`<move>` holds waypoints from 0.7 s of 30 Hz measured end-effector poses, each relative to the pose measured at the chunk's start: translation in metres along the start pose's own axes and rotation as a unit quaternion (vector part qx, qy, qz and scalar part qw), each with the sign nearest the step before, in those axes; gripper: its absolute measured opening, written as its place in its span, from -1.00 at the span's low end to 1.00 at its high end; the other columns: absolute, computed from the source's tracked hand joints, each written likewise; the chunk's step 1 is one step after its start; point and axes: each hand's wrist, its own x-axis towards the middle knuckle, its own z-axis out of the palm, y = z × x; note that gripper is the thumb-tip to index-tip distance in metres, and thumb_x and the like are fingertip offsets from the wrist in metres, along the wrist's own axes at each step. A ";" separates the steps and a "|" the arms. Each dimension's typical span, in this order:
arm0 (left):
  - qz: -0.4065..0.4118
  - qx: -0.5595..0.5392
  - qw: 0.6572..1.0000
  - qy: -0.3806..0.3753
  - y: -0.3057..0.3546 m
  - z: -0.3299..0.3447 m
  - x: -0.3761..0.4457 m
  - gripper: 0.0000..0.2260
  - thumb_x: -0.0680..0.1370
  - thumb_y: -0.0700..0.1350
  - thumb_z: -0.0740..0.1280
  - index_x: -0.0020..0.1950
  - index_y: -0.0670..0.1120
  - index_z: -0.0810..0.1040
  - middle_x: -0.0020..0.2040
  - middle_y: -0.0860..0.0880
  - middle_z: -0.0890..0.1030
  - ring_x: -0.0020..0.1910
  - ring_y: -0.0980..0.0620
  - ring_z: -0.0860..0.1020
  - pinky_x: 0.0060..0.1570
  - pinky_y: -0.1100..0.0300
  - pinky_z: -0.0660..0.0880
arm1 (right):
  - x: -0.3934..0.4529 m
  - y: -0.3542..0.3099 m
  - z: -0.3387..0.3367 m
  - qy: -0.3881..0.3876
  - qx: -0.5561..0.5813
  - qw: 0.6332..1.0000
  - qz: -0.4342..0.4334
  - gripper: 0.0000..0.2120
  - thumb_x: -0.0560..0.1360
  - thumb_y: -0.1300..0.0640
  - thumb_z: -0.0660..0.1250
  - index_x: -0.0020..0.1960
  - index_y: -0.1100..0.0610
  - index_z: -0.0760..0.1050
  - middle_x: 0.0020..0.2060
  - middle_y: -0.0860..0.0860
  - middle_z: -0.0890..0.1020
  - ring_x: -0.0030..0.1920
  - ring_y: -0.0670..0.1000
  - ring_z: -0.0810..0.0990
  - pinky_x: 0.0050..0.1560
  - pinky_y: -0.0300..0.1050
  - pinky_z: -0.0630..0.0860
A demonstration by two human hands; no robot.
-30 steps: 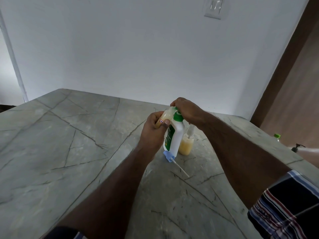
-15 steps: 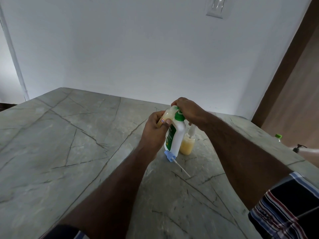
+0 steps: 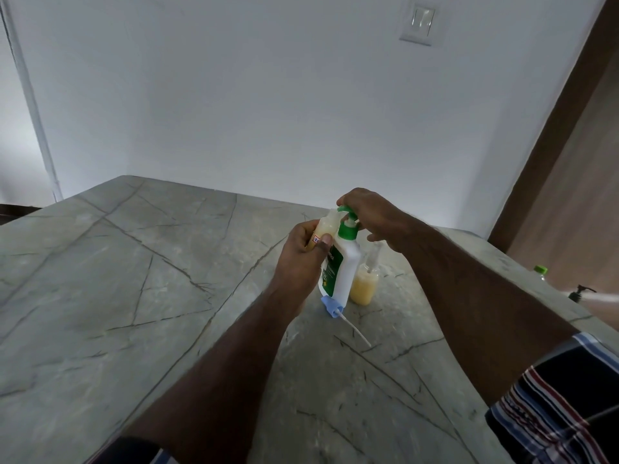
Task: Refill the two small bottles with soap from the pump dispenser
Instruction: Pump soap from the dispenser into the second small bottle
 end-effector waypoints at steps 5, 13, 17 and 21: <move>-0.001 0.010 1.000 -0.009 0.003 -0.003 -0.004 -0.80 0.66 -0.10 0.27 0.28 -0.01 0.42 0.21 -0.01 0.57 0.15 0.06 0.57 0.21 0.11 0.54 | -0.001 -0.002 -0.002 0.016 0.029 0.999 0.009 -0.63 0.58 -0.13 0.14 0.19 0.13 0.44 0.16 0.14 0.55 0.20 0.20 0.53 0.23 0.23 0.47; -0.029 0.016 0.999 0.000 0.008 -0.003 -0.010 -0.81 0.66 -0.10 0.26 0.28 0.01 0.40 0.21 0.03 0.56 0.17 0.05 0.55 0.20 0.09 0.52 | -0.002 0.000 -0.006 0.017 0.056 0.998 0.016 -0.60 0.58 -0.22 0.08 0.16 0.04 0.47 0.15 0.08 0.56 0.13 0.12 0.54 0.14 0.12 0.49; -0.044 0.012 0.999 0.000 0.012 -0.004 -0.013 -0.78 0.66 -0.10 0.27 0.30 -0.01 0.40 0.21 0.02 0.56 0.15 0.07 0.55 0.17 0.09 0.52 | -0.004 0.003 -0.006 0.021 0.055 0.998 0.014 -0.58 0.59 -0.23 0.06 0.18 0.05 0.45 0.14 0.08 0.57 0.15 0.12 0.54 0.12 0.10 0.49; -0.055 0.012 0.998 -0.008 0.015 -0.007 -0.019 -0.80 0.65 -0.12 0.28 0.26 -0.01 0.40 0.15 0.04 0.56 0.12 0.12 0.54 0.14 0.11 0.51 | -0.010 0.010 -0.008 0.062 0.051 0.996 -0.027 -0.60 0.61 -0.19 0.08 0.15 0.11 0.45 0.07 0.06 0.57 0.08 0.10 0.54 0.11 0.06 0.49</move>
